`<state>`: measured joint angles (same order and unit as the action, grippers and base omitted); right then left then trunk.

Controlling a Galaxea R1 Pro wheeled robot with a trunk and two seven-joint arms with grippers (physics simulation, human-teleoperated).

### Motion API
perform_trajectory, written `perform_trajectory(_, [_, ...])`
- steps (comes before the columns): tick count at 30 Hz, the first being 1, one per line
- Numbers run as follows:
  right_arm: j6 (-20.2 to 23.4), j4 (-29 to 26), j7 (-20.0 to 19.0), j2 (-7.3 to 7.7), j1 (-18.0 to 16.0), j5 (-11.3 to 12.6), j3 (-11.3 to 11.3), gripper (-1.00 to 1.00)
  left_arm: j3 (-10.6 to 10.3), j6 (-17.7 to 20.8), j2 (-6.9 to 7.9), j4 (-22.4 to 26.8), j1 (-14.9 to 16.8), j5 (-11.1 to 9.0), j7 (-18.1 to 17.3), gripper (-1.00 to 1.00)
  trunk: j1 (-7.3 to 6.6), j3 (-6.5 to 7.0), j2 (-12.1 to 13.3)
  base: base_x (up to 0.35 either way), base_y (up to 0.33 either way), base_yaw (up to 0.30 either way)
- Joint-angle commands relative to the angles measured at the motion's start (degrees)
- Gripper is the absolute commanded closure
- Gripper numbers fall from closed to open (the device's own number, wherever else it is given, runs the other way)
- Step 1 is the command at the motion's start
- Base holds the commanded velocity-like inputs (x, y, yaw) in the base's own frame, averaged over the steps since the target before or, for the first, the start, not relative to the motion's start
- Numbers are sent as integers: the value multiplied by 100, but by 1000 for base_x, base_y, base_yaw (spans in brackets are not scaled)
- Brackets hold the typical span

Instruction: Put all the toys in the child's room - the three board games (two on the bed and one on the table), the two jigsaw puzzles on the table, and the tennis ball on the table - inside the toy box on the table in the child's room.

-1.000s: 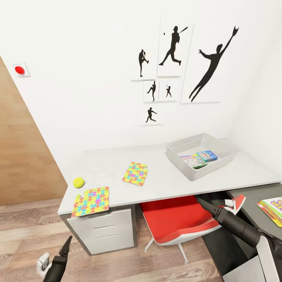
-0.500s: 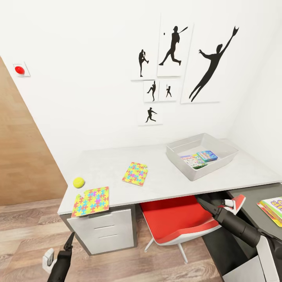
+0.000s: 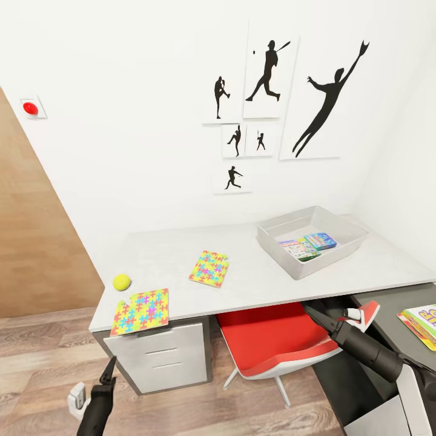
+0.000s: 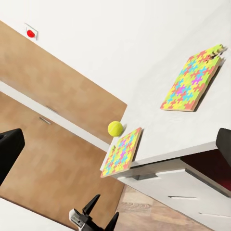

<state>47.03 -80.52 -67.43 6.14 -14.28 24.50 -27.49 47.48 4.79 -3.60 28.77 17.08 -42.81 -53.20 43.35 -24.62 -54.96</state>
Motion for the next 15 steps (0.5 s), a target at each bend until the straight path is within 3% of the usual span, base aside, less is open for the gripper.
perform_trajectory(1, [35,1,-4,1,-4,19,-2,-100,38,160,7,4,12,-18,-42,-100,0,-6,-4,0,0,0])
perform_trajectory(7, [35,1,-5,2,-4,22,-2,-100,97,690,151,54,32,-182,-66,-100,0,-6,-4,0,0,0])
perform_trajectory(9, [35,1,-3,3,-5,23,-2,-100,144,1101,316,113,41,-426,-60,-100,0,-6,-4,0,0,0])
perform_trajectory(13, [35,1,-2,5,-4,21,-6,-100,167,1629,487,199,47,-831,-32,-100,0,-6,-4,0,0,0])
perform_trajectory(15, [36,1,-1,7,-4,20,-8,-100,166,1734,517,215,48,-918,-26,-100,0,-6,-4,0,0,0])
